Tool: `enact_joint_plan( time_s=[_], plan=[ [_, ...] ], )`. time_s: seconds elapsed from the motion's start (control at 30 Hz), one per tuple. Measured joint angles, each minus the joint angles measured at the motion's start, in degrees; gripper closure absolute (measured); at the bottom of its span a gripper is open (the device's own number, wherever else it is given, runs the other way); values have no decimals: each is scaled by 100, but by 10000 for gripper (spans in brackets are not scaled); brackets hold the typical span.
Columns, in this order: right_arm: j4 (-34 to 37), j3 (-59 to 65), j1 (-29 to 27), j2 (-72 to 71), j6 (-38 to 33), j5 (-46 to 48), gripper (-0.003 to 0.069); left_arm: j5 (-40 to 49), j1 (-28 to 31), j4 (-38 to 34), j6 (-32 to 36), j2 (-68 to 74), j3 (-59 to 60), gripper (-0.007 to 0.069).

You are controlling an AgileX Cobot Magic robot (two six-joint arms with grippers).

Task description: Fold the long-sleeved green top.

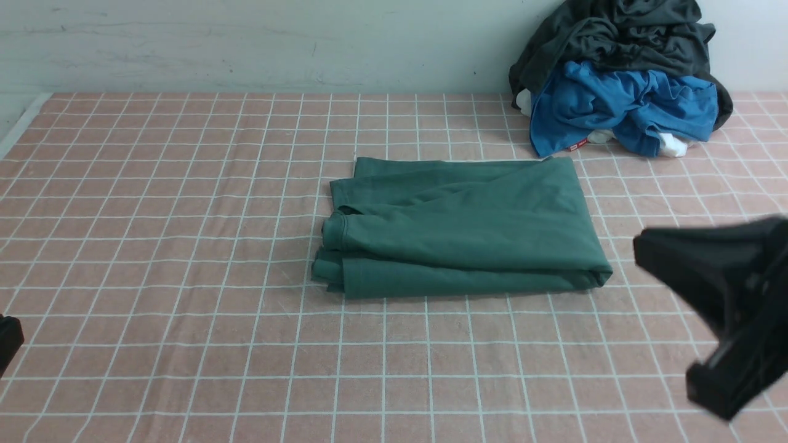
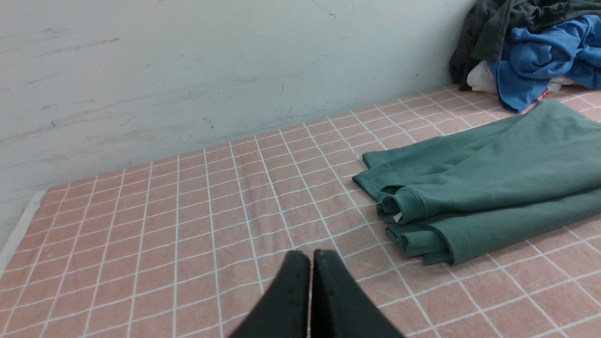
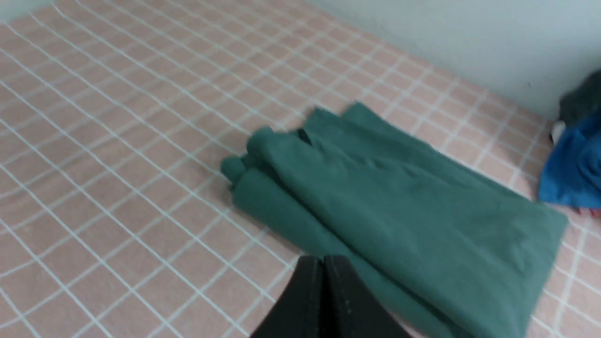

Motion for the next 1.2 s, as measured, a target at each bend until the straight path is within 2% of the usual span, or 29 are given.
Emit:
enact_joint_plan(
  time_s=[0.2,0.23,0.3,0.37,0.47,0.53,0.67,0.73,0.77,0.83,0.93,0.97,1.0,1.07,1.13,1.2],
  plan=[
    [-878,2373,0,-604,17,-3297,673,0,0,-5,0,0,0,632],
    [-905,2437,0,-604,17,-3297,673,0,0,-5,0,0,0,632],
    [-1276,3117,0,-657,17,-4319,673,0,0,-12,0,0,0,632],
    [-1716,3266,0,-679,43,-4454,673,0,0,-12,0,0,0,632],
    [-2153,3306,9,-715,77,-4092,673,0,0,-12,0,0,0,632],
    [-2135,3311,17,-780,117,-3902,673,-5,0,-12,0,0,0,632],
    [-1569,3311,-11,-1319,370,-3260,673,-5,0,-14,0,0,0,632],
    [-693,3311,-225,-1884,447,-2726,673,-5,0,-14,0,0,0,632],
    [-621,3311,-225,-1932,447,-2682,673,-5,0,-14,0,0,0,632],
    [234,3311,-634,-2557,361,-2055,673,-5,0,-14,0,0,0,632],
    [859,3311,-1352,-3394,144,-1191,673,-5,0,-14,0,0,0,632],
    [874,3311,-1462,-3447,143,-1140,673,-5,0,-14,0,0,0,632],
    [941,3311,-1925,-3854,109,-765,673,-5,0,-14,0,0,0,632],
    [961,3311,-2347,-4136,88,-459,673,-5,0,-14,0,0,0,632],
    [982,3311,-3029,-4285,75,-36,673,-4,0,-18,0,0,0,632],
    [982,3311,-3294,-4304,75,161,673,2,0,-18,0,0,0,632]
  ],
)
